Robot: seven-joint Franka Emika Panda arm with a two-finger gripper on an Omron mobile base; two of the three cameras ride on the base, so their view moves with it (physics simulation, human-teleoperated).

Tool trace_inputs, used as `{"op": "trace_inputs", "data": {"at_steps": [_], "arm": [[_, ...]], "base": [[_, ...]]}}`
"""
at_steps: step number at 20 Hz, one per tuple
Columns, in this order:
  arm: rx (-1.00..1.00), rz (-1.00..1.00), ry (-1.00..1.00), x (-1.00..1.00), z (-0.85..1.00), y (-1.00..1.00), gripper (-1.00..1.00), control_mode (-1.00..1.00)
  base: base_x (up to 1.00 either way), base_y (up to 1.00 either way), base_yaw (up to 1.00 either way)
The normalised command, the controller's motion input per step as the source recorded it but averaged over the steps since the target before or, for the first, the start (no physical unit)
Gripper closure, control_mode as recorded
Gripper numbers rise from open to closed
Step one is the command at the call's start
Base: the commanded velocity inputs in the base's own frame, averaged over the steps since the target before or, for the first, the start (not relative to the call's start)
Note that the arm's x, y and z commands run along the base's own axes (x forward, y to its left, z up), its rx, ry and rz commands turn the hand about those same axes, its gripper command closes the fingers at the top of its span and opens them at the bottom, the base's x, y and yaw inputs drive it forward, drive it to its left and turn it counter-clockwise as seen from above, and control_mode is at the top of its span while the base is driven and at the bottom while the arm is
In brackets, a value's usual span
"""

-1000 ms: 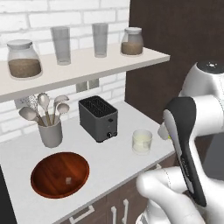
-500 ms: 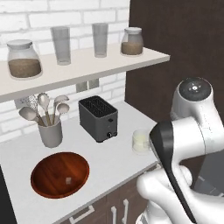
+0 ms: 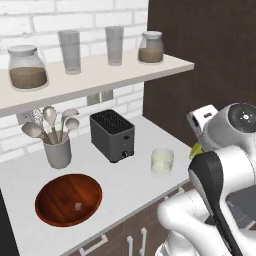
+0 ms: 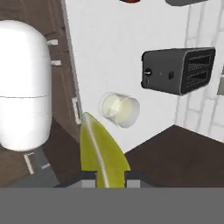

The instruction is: Grab a lemon wedge from the fridge and one ice cube from the ice bowl, and put them in the glass of lemonade.

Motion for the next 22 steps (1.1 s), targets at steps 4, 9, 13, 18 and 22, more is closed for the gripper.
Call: {"op": "trace_inputs", "data": {"at_steps": [4, 9, 13, 18, 22], "arm": [[-0.44, 0.55, 0.46, 0.06, -0.02, 0.16, 1.00, -1.00], [-0.48, 0.44, 0.42, 0.47, -0.19, 0.16, 1.00, -1.00], [-0.29, 0.24, 0.00, 0.50, -0.38, 0.02, 1.00, -1.00], [-0.06, 0.00, -0.12, 0.12, -0.36, -0.01, 1.00, -1.00], [0.00, 0.00, -0.23, 0.26, -0.63, -0.09, 1.00, -1.00]], "base": [[0.00, 0.00, 0.00], [0.00, 0.00, 0.00], [0.00, 0.00, 0.00], [0.00, 0.00, 0.00], [0.00, 0.00, 0.00]]}}
